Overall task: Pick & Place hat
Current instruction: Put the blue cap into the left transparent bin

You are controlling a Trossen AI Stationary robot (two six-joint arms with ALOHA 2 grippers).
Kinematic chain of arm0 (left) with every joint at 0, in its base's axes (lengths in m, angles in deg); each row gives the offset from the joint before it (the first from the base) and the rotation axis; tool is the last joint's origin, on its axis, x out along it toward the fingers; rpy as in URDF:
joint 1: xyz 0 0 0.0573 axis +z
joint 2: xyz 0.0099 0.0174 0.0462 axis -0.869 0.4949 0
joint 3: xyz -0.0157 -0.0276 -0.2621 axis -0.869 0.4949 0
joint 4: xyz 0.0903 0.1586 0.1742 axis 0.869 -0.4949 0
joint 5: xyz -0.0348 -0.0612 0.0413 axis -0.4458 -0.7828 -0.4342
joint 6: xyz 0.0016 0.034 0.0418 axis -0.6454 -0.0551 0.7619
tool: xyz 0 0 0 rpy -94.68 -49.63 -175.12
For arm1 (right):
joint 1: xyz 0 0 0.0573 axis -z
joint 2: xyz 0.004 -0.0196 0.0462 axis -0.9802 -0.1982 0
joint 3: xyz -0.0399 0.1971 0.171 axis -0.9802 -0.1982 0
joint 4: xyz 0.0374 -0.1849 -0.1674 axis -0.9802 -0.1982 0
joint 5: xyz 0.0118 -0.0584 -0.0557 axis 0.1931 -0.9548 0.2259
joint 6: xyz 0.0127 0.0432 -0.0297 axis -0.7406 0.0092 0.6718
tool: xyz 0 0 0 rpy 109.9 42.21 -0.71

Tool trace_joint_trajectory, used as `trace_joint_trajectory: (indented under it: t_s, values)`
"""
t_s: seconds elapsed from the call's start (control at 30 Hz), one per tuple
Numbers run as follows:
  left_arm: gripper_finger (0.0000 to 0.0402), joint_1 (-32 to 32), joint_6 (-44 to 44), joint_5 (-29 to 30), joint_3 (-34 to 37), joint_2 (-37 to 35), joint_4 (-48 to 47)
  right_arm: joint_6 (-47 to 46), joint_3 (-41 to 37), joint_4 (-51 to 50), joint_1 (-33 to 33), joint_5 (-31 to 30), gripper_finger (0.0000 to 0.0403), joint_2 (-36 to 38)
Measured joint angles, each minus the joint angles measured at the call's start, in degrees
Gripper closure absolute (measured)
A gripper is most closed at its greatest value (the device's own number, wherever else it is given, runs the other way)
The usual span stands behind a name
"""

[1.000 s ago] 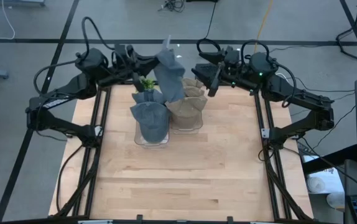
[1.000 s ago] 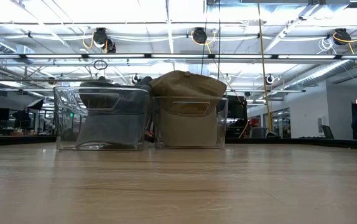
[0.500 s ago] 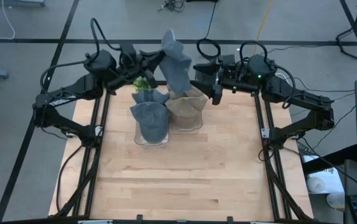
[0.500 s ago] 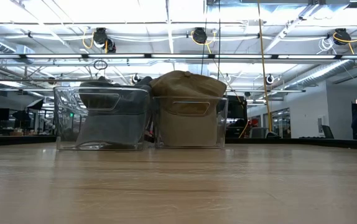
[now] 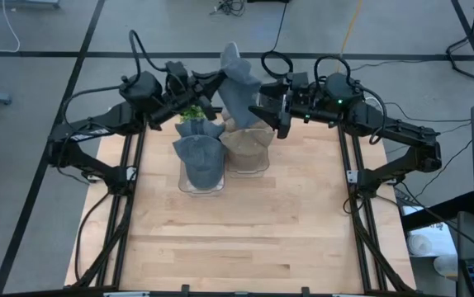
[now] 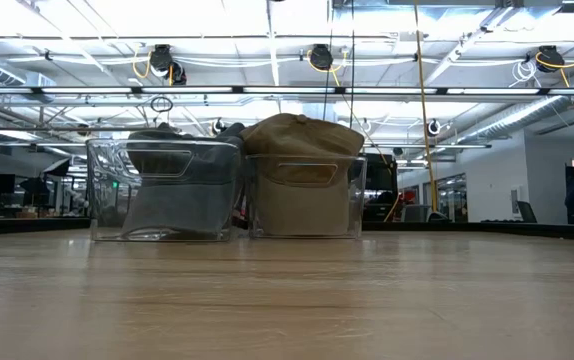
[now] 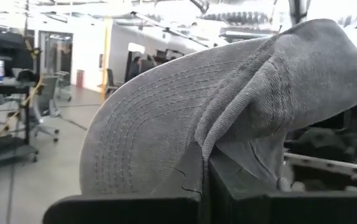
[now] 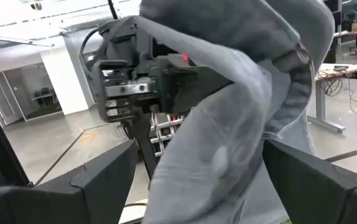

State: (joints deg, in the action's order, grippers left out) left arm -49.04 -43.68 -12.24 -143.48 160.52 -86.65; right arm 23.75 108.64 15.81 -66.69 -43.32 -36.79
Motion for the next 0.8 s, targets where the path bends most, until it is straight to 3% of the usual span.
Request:
trace_joint_trajectory:
  t_s: [0.23,0.37,0.5,0.7,0.8]
  values:
    - [0.0401,-1.4,0.3,2.9,0.0,2.0,2.1,0.0,0.0,1.9,0.0,0.0,0.0074,0.0]
    - [0.0401,-1.1,-0.5,3.2,0.0,2.2,4.3,0.0,0.0,1.7,0.0,1.4,0.0110,0.0]
    - [0.0401,-1.1,-1.8,3.5,0.0,2.2,4.2,0.1,0.0,1.7,0.0,1.4,0.0186,0.0]
    - [0.0402,-1.1,-1.6,4.2,0.0,2.2,4.1,-0.4,0.0,1.7,0.0,-1.4,0.0363,0.0]
    - [0.0401,-1.0,-1.5,4.2,0.0,2.2,4.1,0.3,0.0,1.7,0.0,-1.6,0.0389,0.0]
